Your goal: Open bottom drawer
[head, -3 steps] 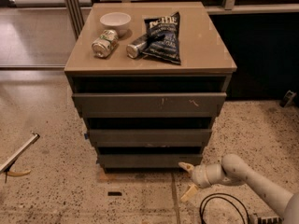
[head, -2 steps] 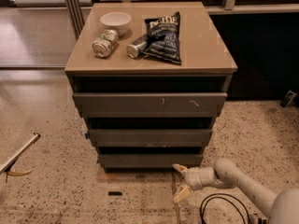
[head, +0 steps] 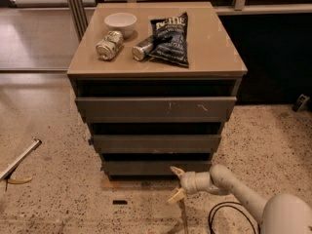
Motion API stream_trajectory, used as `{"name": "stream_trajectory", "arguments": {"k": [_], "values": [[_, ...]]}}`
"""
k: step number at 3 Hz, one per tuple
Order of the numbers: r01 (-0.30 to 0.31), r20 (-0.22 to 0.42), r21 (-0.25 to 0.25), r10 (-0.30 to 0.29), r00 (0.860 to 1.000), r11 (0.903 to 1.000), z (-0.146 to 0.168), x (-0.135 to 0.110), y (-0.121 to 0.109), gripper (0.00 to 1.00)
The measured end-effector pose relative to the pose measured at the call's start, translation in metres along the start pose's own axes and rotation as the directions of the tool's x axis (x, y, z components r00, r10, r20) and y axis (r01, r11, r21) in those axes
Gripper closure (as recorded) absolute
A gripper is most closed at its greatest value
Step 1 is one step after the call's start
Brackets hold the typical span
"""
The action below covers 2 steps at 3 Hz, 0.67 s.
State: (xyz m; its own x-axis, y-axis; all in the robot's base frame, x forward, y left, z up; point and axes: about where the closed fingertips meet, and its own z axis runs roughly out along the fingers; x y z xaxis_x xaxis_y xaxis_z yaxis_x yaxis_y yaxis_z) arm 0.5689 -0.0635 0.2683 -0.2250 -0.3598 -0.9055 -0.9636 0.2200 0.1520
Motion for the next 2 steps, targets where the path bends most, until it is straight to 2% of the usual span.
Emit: {"name": "stream_trajectory", "arguments": {"k": [1, 2], "values": [[0.000, 0.000, 0.000, 0.000, 1.000, 1.0000, 0.0000, 0.0000, 0.0000, 0.00], [0.016, -0.006, 0.033, -0.016, 1.000, 0.9993, 0.0018, -0.0046, -0.0074, 0.00]]}}
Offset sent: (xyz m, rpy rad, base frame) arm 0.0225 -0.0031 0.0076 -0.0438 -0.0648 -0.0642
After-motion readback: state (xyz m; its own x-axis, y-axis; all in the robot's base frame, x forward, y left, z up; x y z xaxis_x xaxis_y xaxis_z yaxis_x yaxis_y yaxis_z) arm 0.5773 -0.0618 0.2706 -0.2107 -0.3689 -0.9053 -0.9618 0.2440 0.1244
